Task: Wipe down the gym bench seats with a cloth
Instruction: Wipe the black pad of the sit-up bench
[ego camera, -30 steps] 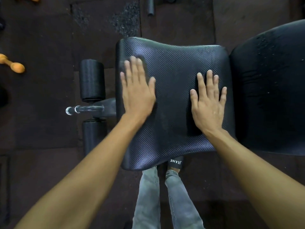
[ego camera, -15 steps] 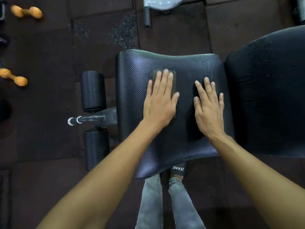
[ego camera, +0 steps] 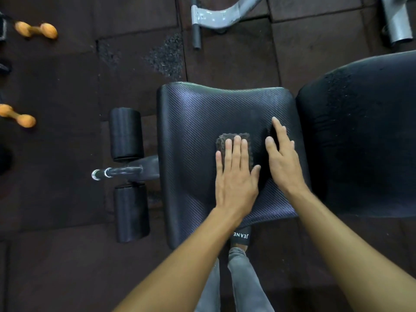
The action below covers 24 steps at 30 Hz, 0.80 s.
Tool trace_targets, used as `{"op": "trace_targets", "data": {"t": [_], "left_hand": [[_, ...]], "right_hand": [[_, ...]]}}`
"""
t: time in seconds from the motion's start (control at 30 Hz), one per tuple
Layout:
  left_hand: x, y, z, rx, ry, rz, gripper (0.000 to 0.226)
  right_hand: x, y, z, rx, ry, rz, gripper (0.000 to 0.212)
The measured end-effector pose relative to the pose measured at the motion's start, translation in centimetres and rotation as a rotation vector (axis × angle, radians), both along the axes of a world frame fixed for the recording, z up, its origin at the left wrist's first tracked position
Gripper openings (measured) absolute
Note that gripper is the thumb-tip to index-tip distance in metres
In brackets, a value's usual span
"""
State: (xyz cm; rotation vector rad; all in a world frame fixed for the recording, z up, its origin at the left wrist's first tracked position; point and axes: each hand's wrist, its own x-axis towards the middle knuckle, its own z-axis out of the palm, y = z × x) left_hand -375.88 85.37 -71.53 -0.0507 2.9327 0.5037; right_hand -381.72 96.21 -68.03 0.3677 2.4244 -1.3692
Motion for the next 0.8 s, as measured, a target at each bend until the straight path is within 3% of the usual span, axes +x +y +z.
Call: {"op": "trace_targets", "data": {"t": [0.1,0.2,0.3,0.4,0.5,0.63,0.8], "left_hand": [[-0.7,-3.9,0.7,0.017,0.043,0.069,0.057],[0.0,-9.0,-0.2,-0.060,0.034,0.245,0.058],[1.1,-11.1,-1.2,-0.022,-0.044,0.201,0.059],[1.2,-11.1,-1.7,-0.021,-0.028,0.198,0.059],[1.3,-11.1,-1.8,-0.026,-0.011,0.210,0.058],[1.3,-11.2,-1.9,-0.018,-0.008,0.207,0.058],[1.1,-11.1,-1.1,0.004,-0.058,0.214,0.058]], "right_hand": [[1.9,-1.7,0.1,0.056,0.118,-0.042,0.048],[3.9,-4.1,-0.7,0.208,0.205,0.145,0.050],[5.3,-6.6,-1.9,0.407,0.182,0.292,0.063],[5.5,-8.0,-3.4,0.566,0.175,0.272,0.072],[5.6,-8.4,-4.5,0.645,0.237,0.240,0.068],[5.8,-8.2,-5.1,0.607,0.312,0.213,0.057],[5.2,-7.5,-3.8,0.328,0.288,0.141,0.051]]}}
